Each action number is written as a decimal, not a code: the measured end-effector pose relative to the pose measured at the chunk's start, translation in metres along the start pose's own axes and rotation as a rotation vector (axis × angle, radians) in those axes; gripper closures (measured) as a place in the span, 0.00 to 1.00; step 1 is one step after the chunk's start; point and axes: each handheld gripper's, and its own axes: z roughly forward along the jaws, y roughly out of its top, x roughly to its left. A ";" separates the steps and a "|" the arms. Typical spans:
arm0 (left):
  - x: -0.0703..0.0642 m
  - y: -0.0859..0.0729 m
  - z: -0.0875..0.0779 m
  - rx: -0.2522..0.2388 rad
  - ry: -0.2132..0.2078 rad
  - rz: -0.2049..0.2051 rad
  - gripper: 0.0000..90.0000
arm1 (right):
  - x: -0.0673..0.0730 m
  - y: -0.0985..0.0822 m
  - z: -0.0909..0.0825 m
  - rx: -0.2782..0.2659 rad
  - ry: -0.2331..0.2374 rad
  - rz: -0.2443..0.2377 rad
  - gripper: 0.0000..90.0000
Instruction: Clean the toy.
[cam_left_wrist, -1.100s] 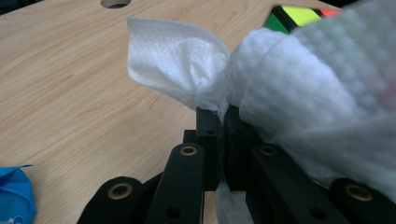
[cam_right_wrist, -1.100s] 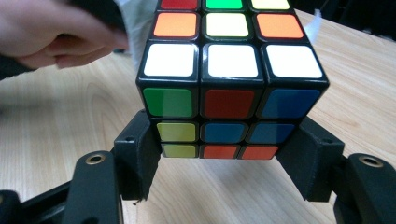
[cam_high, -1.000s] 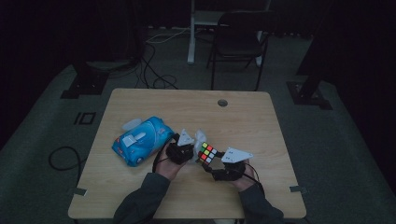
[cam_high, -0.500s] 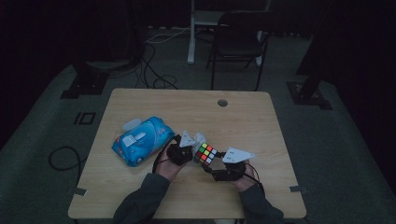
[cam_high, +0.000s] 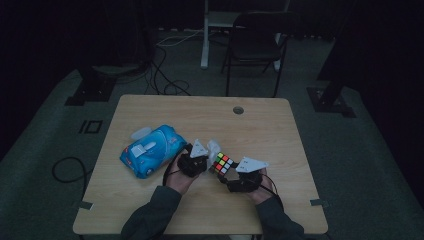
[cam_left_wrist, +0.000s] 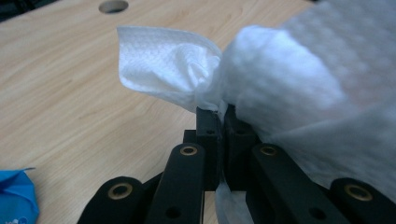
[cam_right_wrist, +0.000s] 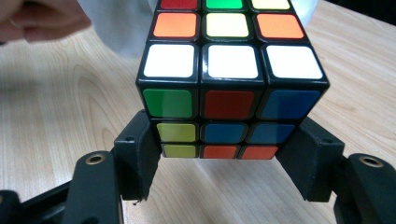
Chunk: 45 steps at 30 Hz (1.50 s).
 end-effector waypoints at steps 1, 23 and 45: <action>-0.001 0.001 -0.002 -0.006 0.002 0.001 0.97 | 0.000 0.000 0.000 0.003 0.002 0.001 0.39; -0.021 0.002 -0.024 -0.077 0.042 0.047 0.97 | -0.004 0.000 0.006 0.046 -0.057 0.069 0.39; -0.029 -0.007 -0.020 -0.058 0.067 0.074 0.97 | -0.006 0.001 0.007 0.055 -0.081 0.144 0.39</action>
